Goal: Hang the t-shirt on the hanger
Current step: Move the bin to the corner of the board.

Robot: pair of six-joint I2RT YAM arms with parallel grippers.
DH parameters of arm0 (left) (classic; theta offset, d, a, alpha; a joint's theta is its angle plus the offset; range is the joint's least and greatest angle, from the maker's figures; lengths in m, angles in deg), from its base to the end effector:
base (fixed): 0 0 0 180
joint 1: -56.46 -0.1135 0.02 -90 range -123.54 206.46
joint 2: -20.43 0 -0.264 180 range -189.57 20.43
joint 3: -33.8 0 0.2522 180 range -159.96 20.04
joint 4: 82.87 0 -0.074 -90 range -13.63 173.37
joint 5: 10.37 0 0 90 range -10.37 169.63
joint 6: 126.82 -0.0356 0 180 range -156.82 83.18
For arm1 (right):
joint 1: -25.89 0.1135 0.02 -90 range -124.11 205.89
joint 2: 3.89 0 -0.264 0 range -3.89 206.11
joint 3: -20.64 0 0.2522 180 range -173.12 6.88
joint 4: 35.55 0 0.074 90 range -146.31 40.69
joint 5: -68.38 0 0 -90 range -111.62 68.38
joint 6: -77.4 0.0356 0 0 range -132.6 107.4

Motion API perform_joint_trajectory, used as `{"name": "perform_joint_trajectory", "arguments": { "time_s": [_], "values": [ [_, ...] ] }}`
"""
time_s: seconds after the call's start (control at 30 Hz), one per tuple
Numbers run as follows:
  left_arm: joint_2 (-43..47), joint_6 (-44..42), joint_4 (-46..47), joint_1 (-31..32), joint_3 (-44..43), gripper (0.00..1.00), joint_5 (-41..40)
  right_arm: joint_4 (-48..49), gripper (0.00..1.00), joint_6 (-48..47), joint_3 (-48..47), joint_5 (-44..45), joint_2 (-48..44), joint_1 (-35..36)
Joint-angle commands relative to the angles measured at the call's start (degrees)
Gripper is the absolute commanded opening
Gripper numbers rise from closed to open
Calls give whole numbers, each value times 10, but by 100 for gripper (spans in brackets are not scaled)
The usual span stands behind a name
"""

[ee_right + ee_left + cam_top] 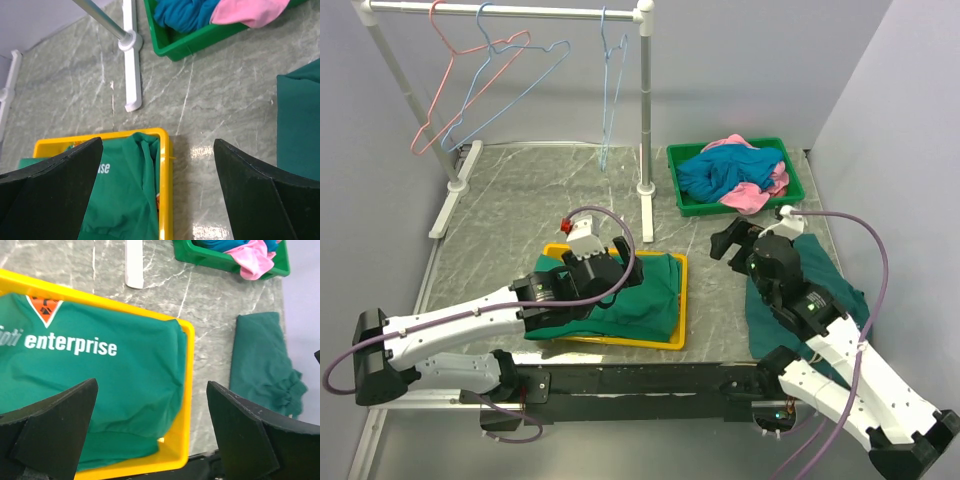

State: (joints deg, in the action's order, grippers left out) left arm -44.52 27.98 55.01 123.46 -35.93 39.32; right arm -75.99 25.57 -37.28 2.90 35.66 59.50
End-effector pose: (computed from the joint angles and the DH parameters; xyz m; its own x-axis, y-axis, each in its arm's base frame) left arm 0.1150 -0.2119 0.3123 -0.5542 -0.4603 -0.6936 -0.0011 0.8336 -0.5523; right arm 0.1367 0.0732 0.3211 -0.3593 0.4363 -0.8249 0.0493 0.8916 0.4501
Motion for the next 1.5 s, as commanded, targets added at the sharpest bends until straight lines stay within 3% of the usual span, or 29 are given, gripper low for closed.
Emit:
{"name": "perform_joint_trajectory", "arguments": {
  "time_s": [0.0,0.17,0.3,0.6,1.07,1.17,1.47],
  "values": [
    [18,-53,18,1,12,97,-21,-23,100,13,-28,-1,5,1],
    [25,-68,19,1,8,96,-17,-16,100,28,7,-48,17,1],
    [36,-66,33,1,23,97,-20,40,100,28,45,-147,47,1],
    [57,-64,44,-4,46,97,-21,152,100,56,128,-234,132,9],
    [88,-93,11,-35,1,96,9,244,97,165,138,-182,274,159],
    [98,-105,-1,-41,-18,96,5,253,97,175,112,-170,322,194],
    [121,-124,-28,-65,-51,96,8,242,95,153,-96,-170,534,272]
  ]
}}
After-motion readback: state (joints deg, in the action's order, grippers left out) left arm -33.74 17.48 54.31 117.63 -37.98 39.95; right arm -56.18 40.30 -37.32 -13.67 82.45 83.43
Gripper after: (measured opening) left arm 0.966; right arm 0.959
